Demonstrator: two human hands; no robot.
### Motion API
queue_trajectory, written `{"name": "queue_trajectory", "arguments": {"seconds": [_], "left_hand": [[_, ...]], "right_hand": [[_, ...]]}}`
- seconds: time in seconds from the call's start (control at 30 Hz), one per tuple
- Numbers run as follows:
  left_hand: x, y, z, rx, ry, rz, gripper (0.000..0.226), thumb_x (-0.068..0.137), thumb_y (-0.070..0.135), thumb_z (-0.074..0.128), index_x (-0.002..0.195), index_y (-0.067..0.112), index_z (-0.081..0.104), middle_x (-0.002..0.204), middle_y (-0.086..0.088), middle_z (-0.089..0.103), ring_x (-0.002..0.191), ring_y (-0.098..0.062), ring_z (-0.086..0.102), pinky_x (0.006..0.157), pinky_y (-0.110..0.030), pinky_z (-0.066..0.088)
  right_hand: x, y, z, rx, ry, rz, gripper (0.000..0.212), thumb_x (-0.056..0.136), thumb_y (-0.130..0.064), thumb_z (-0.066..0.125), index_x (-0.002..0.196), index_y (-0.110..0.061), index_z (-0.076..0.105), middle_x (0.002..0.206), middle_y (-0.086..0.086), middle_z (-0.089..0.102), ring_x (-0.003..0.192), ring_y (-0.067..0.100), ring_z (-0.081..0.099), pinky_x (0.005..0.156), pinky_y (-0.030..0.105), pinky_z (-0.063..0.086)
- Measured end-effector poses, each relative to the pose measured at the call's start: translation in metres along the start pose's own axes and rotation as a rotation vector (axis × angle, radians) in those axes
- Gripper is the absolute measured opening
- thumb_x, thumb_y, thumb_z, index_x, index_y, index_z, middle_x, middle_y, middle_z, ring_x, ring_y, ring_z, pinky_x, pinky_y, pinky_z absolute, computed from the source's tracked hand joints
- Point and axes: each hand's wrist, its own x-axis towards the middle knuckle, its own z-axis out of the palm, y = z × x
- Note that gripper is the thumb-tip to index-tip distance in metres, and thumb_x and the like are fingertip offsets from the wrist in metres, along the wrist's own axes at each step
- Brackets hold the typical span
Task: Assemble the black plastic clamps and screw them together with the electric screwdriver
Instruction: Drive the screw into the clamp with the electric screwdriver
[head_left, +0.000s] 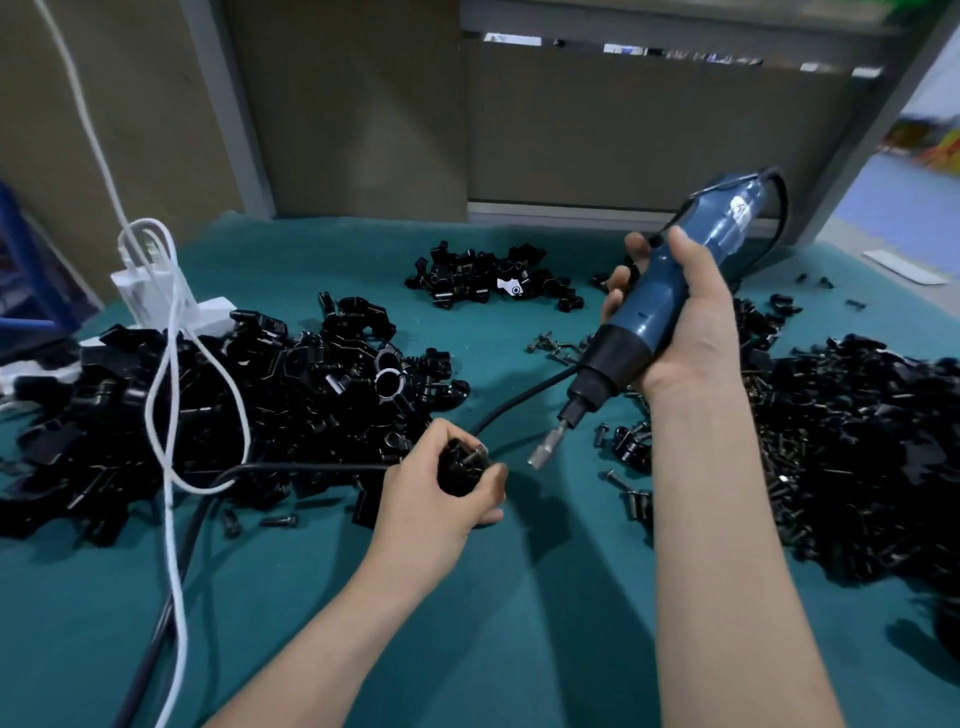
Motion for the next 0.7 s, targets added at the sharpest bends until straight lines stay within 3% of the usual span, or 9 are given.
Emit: {"name": "queue_trajectory", "arguments": {"seconds": [0.07,0.13,0.43,0.57,0.7], "left_hand": [[0.000,0.001,0.000,0.016,-0.007,0.003,0.025,0.080,0.006,0.073,0.071,0.023,0.057,0.081,-0.023,0.061,0.084,-0.047,0.063,0.058,-0.030,0.058],[-0.001,0.002,0.002,0.025,-0.018,-0.003,0.025,0.079,0.006,0.074,0.071,0.023,0.056,0.086,-0.027,0.060,0.087,-0.048,0.062,0.058,-0.030,0.058],[-0.003,0.005,0.003,0.032,-0.008,0.020,0.027,0.079,0.007,0.073,0.070,0.023,0.054,0.089,-0.029,0.060,0.085,-0.045,0.063,0.057,-0.031,0.058],[-0.005,0.006,0.005,0.039,-0.027,0.037,0.027,0.080,0.006,0.072,0.071,0.024,0.053,0.083,-0.025,0.063,0.080,-0.041,0.064,0.054,-0.030,0.058],[-0.005,0.006,0.004,0.067,-0.009,0.061,0.025,0.080,0.008,0.073,0.074,0.021,0.053,0.082,-0.025,0.063,0.076,-0.040,0.065,0.053,-0.029,0.058]], "right_hand": [[0.001,0.001,-0.002,0.029,0.015,0.013,0.025,0.088,-0.021,0.064,0.065,-0.012,0.068,0.071,0.000,0.065,0.052,0.012,0.057,0.052,0.024,0.051],[0.003,0.001,-0.002,0.064,0.033,0.022,0.016,0.087,-0.020,0.064,0.075,-0.010,0.059,0.067,0.000,0.062,0.048,0.012,0.054,0.050,0.023,0.050],[0.006,0.004,-0.001,-0.002,0.041,-0.066,0.005,0.089,-0.004,0.058,0.093,-0.005,0.061,0.073,-0.002,0.061,0.048,0.008,0.051,0.046,0.022,0.045],[0.007,0.008,0.003,-0.033,0.087,-0.073,0.026,0.087,0.000,0.059,0.112,-0.006,0.051,0.083,0.001,0.059,0.047,0.009,0.051,0.047,0.022,0.046],[0.007,0.013,0.007,-0.029,0.081,-0.064,0.030,0.088,0.000,0.059,0.116,-0.007,0.050,0.084,0.000,0.059,0.046,0.009,0.049,0.047,0.022,0.045]]}}
